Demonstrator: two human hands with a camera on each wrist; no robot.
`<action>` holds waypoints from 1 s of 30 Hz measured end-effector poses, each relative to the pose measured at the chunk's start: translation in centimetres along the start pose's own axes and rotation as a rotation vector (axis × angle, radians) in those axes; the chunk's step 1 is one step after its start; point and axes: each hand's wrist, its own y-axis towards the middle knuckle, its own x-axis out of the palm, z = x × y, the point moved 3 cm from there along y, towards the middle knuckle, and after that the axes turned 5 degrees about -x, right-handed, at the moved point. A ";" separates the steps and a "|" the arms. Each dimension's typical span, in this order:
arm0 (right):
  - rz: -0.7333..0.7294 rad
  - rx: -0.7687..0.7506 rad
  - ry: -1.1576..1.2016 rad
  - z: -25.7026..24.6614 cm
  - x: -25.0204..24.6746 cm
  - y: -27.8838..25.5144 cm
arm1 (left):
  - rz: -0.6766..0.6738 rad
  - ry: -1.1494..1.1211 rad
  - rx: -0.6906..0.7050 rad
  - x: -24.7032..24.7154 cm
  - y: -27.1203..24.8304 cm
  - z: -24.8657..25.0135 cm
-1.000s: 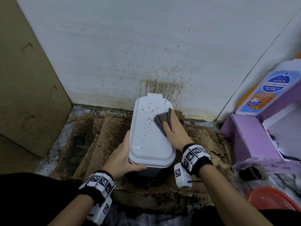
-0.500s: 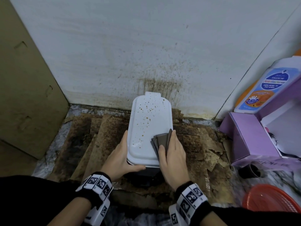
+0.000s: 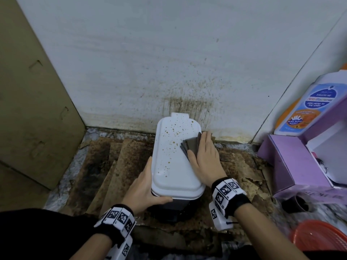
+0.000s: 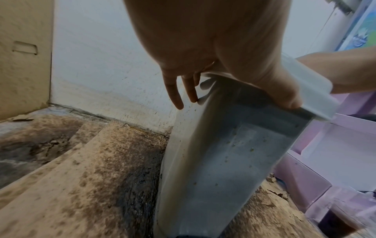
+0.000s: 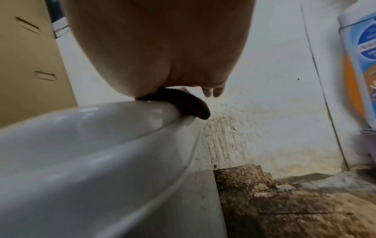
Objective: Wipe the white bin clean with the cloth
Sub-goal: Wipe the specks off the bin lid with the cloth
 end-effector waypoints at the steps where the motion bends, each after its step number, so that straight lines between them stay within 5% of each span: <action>1: 0.010 -0.041 -0.015 -0.1 0.1 -0.4 | 0.001 -0.001 -0.004 0.0 0.0 0.0; 8: -0.083 -0.129 0.078 0.6 0.3 0.1 | 0.002 -0.011 -0.015 0.2 0.4 -0.6; 16: -0.273 -0.145 0.110 2.1 -1.3 6.6 | -0.005 -0.026 -0.047 0.4 0.6 -1.6; 23: -0.228 -0.159 0.000 2.5 -1.8 12.5 | -0.008 -0.054 -0.063 0.5 0.9 -1.4; 30: -0.195 -0.220 -0.065 2.8 -1.6 10.1 | -0.022 -0.019 -0.076 0.5 0.8 -1.4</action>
